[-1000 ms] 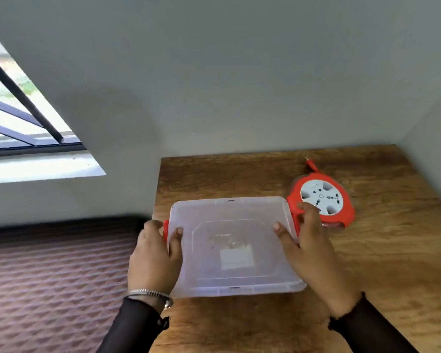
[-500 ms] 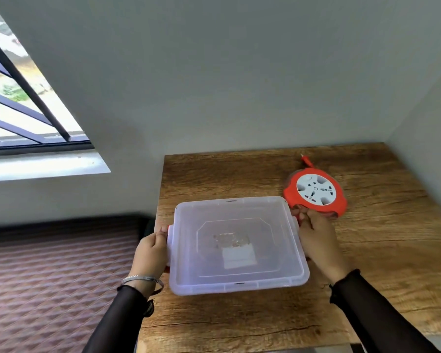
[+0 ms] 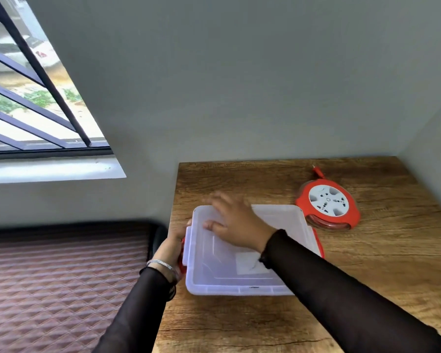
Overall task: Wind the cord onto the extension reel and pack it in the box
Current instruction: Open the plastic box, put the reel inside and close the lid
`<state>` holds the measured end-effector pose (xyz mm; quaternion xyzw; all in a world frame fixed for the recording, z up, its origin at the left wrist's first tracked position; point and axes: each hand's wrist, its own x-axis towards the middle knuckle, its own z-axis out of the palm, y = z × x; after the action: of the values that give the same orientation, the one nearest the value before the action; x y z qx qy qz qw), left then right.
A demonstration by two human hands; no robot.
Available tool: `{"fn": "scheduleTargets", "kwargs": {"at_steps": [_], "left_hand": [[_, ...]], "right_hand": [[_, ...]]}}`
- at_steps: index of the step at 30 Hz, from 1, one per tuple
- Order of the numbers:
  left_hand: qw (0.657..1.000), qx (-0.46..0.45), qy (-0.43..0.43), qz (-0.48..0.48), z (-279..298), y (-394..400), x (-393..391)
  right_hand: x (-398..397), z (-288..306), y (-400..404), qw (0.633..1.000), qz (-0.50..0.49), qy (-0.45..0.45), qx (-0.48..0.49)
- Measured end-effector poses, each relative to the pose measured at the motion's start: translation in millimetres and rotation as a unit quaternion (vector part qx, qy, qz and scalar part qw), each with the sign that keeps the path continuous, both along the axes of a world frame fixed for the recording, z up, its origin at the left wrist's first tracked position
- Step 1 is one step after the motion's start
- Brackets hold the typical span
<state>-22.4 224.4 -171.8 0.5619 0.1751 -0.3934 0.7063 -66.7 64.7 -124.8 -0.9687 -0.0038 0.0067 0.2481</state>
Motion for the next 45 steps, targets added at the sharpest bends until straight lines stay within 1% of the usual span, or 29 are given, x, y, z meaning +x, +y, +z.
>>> {"fn": "scheduleTargets", "kwargs": {"at_steps": [2, 4, 8, 11, 15, 18, 20, 22, 24, 25, 27, 29, 31, 33, 35, 39, 42, 45], "left_hand": [[0.999, -0.024, 0.012, 0.018, 0, -2, -1], [0.999, -0.017, 0.004, 0.050, 1, -3, -2], [0.994, 0.011, -0.019, 0.105, 7, -6, -6], [0.991, 0.040, -0.029, 0.124, 11, -6, -7], [0.984, 0.085, -0.054, 0.149, 3, -6, -1], [0.977, 0.124, -0.110, 0.130, 3, -8, 2], [0.966, 0.182, -0.162, 0.081, 6, -6, 4], [0.938, 0.252, -0.237, 0.031, 12, -4, 11], [0.882, 0.339, -0.326, -0.008, 22, -8, 19], [0.854, 0.374, -0.362, -0.007, 30, -15, 21], [0.807, 0.406, -0.429, -0.018, 52, -36, 19], [0.772, 0.394, -0.496, -0.056, 74, -71, 10], [0.757, 0.348, -0.545, -0.091, 90, -109, -4], [0.738, 0.303, -0.592, -0.114, 102, -149, -24], [0.725, 0.257, -0.626, -0.124, 108, -186, -43], [0.700, 0.227, -0.653, -0.176, 103, -250, -72], [0.703, 0.222, -0.638, -0.222, 89, -291, -91], [0.709, 0.244, -0.611, -0.255, 70, -321, -111]], "right_hand": [[14, -8, 8, 0.998, 0.007, 0.041, -0.041], [21, -13, 8, 0.999, -0.012, 0.028, -0.019], [20, -19, 7, 0.995, -0.048, -0.062, 0.059], [17, -18, 11, 0.992, -0.039, -0.109, 0.050], [9, 5, 11, 0.973, -0.006, -0.226, 0.048], [1, 33, -2, 0.961, -0.007, -0.271, 0.049], [-6, 51, -18, 0.956, -0.020, -0.282, 0.077], [-16, 68, -36, 0.949, -0.040, -0.291, 0.117], [-27, 84, -57, 0.935, -0.082, -0.320, 0.131], [-33, 91, -70, 0.924, -0.109, -0.341, 0.130], [-47, 104, -95, 0.900, -0.164, -0.388, 0.115], [-64, 116, -124, 0.870, -0.216, -0.435, 0.088], [-81, 127, -153, 0.839, -0.253, -0.477, 0.062], [-102, 134, -184, 0.822, -0.269, -0.502, 0.021], [-122, 135, -212, 0.823, -0.266, -0.502, -0.004], [-151, 107, -253, 0.856, -0.277, -0.437, 0.011], [-162, 68, -275, 0.892, -0.294, -0.343, -0.014], [-171, 25, -289, 0.926, -0.283, -0.232, -0.093]]}}
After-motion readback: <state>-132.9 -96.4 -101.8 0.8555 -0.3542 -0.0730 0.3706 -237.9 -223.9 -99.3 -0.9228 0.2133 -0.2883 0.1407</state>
